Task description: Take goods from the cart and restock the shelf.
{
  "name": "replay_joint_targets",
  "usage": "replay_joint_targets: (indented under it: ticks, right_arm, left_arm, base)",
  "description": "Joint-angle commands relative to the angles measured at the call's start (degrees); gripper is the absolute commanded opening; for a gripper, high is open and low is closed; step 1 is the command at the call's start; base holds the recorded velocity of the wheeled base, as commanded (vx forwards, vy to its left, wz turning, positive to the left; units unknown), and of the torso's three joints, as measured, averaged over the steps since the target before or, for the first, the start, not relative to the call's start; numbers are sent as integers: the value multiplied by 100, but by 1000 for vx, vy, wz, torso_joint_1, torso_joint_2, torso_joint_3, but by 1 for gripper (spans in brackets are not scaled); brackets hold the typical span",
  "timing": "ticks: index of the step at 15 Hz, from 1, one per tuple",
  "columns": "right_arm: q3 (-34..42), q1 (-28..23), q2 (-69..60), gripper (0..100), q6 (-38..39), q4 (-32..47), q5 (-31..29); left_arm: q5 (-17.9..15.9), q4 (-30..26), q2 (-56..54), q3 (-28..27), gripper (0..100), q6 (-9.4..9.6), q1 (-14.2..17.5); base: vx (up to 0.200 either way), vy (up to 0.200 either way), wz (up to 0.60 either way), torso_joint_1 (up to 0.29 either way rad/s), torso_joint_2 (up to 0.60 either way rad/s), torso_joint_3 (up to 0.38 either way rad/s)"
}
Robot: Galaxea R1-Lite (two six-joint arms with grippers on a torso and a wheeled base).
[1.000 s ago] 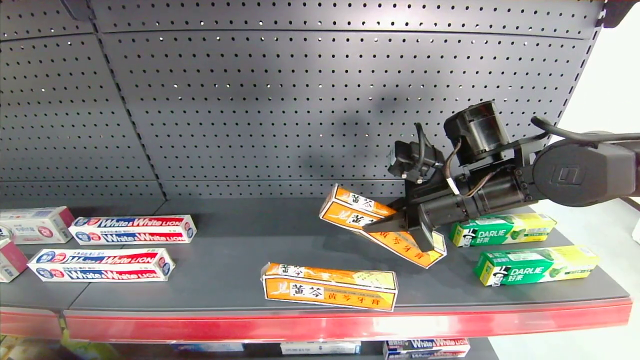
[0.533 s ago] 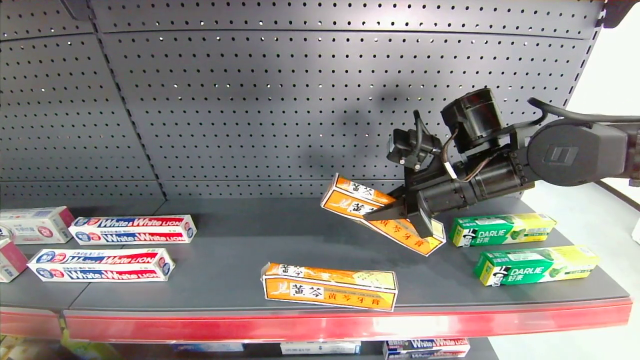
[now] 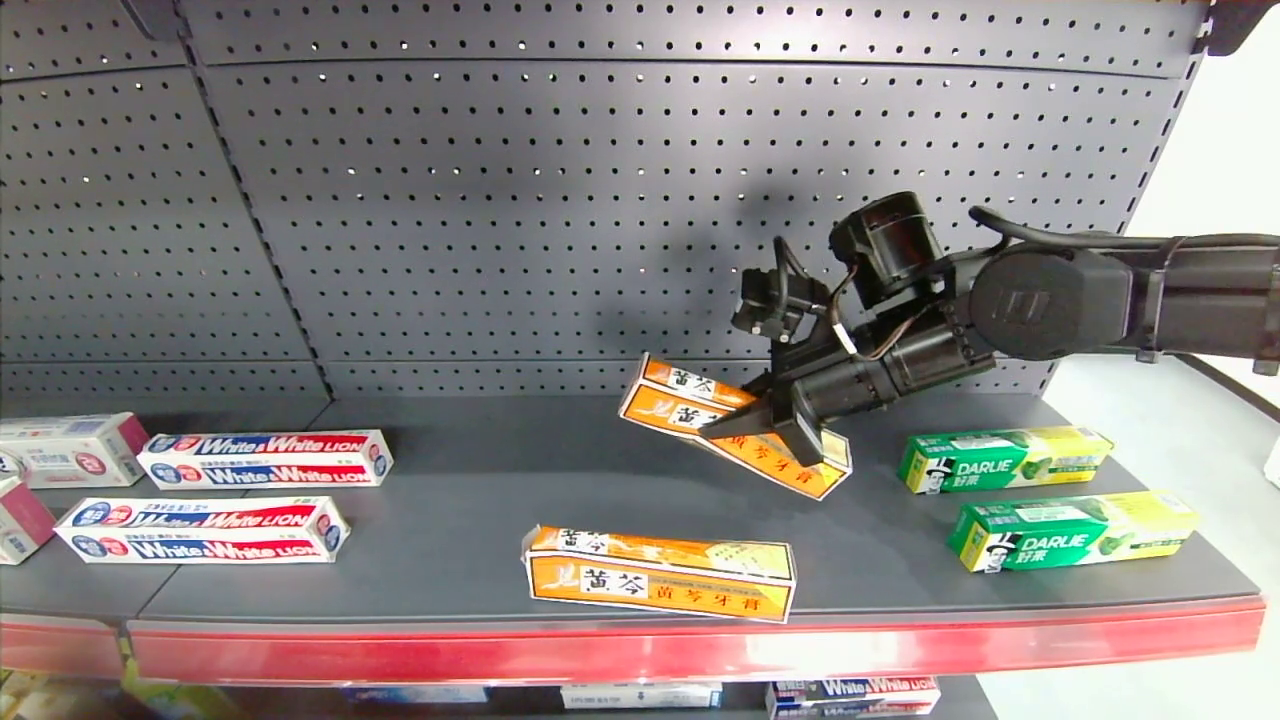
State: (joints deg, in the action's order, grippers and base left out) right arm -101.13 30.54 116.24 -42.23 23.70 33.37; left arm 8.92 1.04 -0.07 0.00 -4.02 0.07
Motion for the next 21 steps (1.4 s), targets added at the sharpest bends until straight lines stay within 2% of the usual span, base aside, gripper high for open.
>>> replay_joint_targets:
  ticks: [1, 21]
  right_arm:
    - [-91, 14, 242, 0, -5, 3, 3]
    - [-231, 453, 523, 0, -31, -6, -6]
  left_arm:
    - [4, 2, 7, 0, 100, -2, -7]
    - [4, 2, 7, 0, 100, -2, 1]
  base:
    - [0, 0, 0, 0, 0, 0]
    - [0, 0, 0, 0, 0, 0]
